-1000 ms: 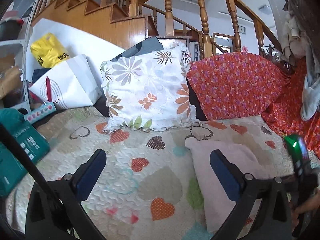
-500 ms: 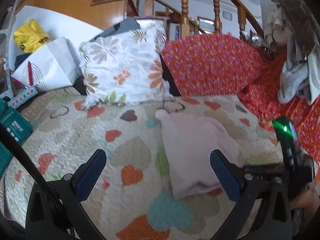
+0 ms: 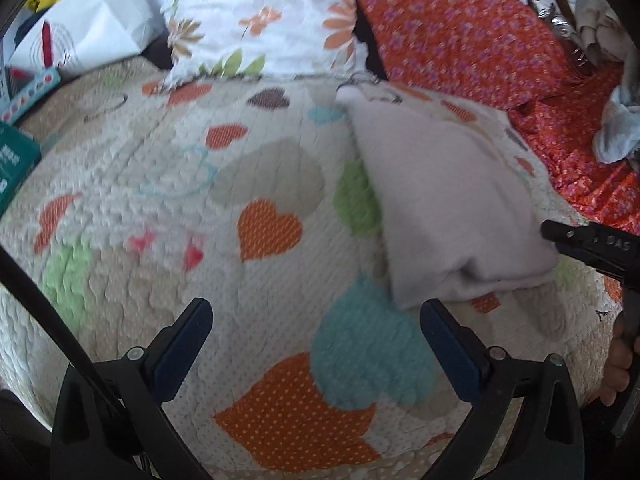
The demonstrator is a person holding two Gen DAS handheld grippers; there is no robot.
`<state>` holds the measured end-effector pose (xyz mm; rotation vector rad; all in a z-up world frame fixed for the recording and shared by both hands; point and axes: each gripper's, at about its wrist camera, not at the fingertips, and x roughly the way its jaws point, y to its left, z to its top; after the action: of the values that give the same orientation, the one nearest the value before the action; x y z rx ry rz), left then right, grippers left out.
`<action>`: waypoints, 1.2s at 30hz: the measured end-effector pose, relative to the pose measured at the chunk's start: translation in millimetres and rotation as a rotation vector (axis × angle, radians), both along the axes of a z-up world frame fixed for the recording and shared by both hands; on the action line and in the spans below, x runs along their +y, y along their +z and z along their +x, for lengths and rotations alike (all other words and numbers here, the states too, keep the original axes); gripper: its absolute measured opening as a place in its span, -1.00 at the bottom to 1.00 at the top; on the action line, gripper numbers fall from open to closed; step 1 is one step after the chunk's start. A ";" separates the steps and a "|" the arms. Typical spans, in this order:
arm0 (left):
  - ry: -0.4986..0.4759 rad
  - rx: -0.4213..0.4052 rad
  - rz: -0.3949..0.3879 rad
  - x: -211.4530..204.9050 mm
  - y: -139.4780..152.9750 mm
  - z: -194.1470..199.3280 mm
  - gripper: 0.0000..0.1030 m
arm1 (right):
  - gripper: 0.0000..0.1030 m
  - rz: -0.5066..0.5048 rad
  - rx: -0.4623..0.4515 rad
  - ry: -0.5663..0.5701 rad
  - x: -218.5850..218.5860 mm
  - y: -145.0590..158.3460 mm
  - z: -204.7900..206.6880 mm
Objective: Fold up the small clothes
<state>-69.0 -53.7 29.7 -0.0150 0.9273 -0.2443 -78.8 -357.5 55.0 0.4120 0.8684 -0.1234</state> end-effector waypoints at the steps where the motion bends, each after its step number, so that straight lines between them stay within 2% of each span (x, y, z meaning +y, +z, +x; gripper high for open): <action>1: 0.004 0.014 0.002 1.6 -2.6 1.0 1.00 | 0.07 0.001 0.002 0.003 1.4 -0.3 1.1; 8: 0.020 0.145 0.016 5.4 -29.7 9.4 1.00 | 0.15 -0.029 -0.001 0.033 16.5 0.6 8.8; 14: 0.026 0.100 0.087 -4.3 -35.5 6.0 1.00 | 0.17 -0.052 -0.002 0.050 22.3 0.3 10.7; 19: 0.051 0.077 0.081 -3.4 -37.4 4.7 1.00 | 0.18 -0.036 0.004 0.047 19.2 -1.3 11.1; 30: 0.058 0.116 0.029 4.6 -30.5 11.0 1.00 | 0.20 -0.043 0.000 0.050 20.7 -0.2 9.6; 36: 0.095 0.027 0.057 6.3 -14.4 6.5 1.00 | 0.21 -0.051 -0.003 0.050 21.0 0.3 8.4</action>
<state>-62.4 -47.4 15.3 -0.0095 0.9576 -0.1302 -70.4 -336.5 55.3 0.3420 0.8700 -0.0983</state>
